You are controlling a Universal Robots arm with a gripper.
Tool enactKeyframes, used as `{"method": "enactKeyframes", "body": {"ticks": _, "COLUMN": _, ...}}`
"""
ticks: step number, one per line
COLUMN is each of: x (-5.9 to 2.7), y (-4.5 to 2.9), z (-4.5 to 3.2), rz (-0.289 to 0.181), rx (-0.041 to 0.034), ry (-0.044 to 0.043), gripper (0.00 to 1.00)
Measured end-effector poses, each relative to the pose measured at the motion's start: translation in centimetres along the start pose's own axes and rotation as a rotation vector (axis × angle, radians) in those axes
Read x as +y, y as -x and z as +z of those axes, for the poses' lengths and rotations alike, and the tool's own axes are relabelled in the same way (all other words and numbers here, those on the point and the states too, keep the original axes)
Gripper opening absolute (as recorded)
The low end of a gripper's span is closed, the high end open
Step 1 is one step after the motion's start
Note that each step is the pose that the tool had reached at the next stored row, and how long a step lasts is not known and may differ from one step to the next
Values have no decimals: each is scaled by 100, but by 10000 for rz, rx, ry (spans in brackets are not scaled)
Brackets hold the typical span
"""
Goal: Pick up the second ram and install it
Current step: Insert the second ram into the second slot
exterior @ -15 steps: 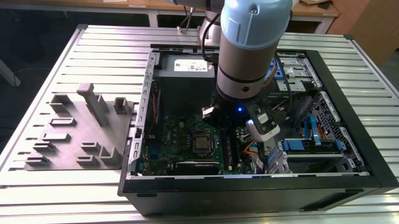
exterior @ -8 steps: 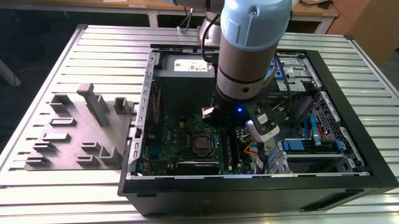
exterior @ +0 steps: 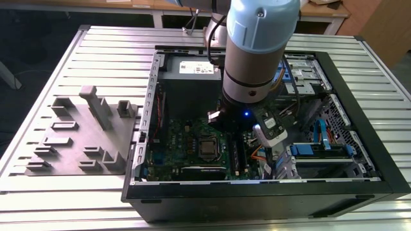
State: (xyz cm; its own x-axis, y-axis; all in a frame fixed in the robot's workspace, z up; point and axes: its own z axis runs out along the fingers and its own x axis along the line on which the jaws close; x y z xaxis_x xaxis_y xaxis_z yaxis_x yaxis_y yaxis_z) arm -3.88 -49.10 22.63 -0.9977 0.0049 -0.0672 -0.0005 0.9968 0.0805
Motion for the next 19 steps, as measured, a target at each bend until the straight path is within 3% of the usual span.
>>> {"method": "enactKeyframes", "body": {"ticks": 19, "x": -2, "y": -2, "z": 12, "rz": 20, "rx": -1, "ry": -2, "gripper": 9}}
